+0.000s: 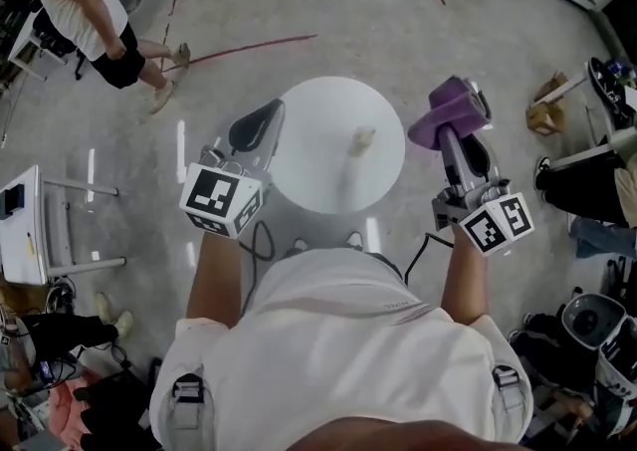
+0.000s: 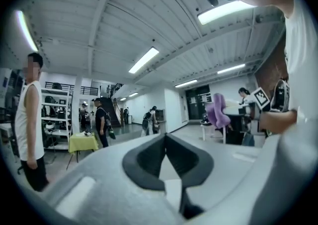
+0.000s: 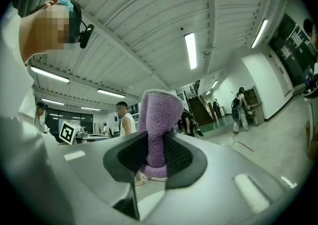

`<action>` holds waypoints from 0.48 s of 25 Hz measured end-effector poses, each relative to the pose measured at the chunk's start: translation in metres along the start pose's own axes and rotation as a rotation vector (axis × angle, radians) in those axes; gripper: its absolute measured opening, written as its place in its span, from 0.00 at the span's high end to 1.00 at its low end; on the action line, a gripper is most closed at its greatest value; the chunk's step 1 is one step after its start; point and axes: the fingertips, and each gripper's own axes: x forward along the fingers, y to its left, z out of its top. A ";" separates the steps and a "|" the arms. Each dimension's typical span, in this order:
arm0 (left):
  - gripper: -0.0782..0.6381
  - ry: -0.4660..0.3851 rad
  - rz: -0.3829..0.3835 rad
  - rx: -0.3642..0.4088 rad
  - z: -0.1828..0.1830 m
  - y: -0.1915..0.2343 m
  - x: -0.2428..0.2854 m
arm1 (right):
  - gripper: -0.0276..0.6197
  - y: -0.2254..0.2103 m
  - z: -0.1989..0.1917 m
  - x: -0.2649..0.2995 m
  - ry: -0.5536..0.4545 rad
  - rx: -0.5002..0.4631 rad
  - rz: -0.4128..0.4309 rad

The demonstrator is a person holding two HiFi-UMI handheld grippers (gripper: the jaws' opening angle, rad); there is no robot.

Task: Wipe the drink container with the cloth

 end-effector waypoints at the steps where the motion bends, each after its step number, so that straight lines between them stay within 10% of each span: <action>1: 0.89 -0.011 0.003 -0.003 0.003 0.001 -0.005 | 0.81 0.005 0.003 0.001 -0.008 -0.010 0.000; 12: 0.89 -0.109 0.004 -0.044 0.027 0.021 -0.031 | 0.81 0.034 0.034 0.022 -0.056 -0.130 -0.013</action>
